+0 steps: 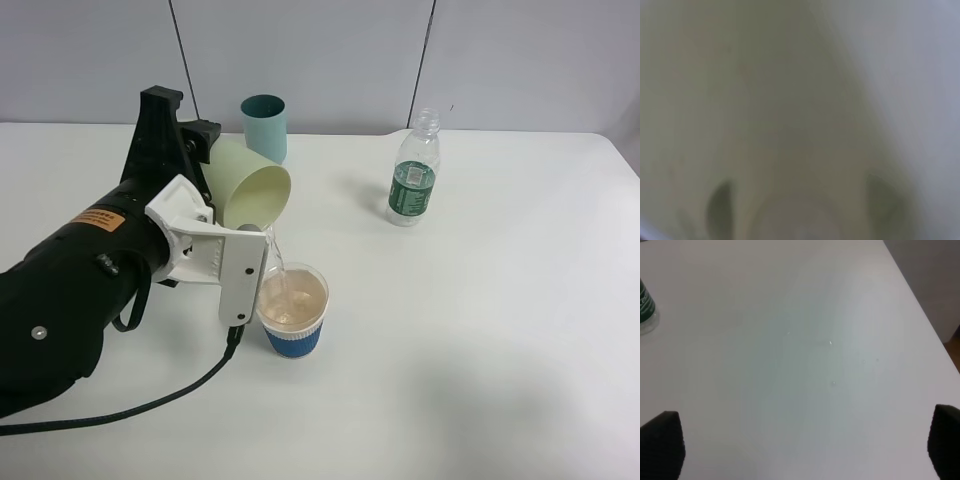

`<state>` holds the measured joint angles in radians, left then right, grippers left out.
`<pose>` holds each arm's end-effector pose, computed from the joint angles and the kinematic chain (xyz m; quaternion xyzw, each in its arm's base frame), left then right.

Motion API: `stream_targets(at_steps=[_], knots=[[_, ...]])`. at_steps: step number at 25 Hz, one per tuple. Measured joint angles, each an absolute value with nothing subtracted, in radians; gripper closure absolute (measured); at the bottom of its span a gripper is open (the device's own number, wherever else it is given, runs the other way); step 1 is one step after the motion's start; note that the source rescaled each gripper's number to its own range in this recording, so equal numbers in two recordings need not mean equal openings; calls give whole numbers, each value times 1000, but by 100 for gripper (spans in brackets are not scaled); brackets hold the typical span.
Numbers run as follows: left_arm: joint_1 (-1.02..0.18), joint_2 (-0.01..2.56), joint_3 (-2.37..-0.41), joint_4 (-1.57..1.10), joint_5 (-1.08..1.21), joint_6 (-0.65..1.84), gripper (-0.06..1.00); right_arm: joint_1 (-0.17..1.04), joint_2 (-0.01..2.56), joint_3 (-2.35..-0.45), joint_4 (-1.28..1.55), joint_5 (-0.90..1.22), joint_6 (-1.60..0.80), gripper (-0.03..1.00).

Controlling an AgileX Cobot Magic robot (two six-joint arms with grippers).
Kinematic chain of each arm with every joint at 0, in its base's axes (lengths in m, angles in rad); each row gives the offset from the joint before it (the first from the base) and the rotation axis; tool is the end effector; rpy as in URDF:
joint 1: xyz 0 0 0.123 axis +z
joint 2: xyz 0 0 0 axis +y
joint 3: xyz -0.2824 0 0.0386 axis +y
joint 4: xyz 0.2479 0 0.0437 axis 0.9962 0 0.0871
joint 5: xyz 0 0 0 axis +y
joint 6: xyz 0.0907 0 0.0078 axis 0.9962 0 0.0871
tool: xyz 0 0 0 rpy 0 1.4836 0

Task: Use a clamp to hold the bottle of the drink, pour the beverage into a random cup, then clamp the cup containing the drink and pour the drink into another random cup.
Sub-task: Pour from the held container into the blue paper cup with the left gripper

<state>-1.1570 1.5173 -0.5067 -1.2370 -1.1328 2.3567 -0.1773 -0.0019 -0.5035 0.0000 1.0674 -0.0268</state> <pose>0.1666 -0.1858 0.2057 0.6080 0.4583 0.4725 0.4440 -0.0057 0.0010 0.2776 0.0642 0.8512 -0.0531 0.5183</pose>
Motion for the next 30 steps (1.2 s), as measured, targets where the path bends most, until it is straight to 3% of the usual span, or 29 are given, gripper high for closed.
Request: stream_targets(at_steps=[24, 30], knots=[[-1157, 1517, -507, -1141, -1167, 2547, 94, -177, -2, -503, 0, 1067, -27, 0], [-1157, 1517, -507, -1139, -1134, 2449, 94, -177, -2, -503, 0, 1067, -27, 0]])
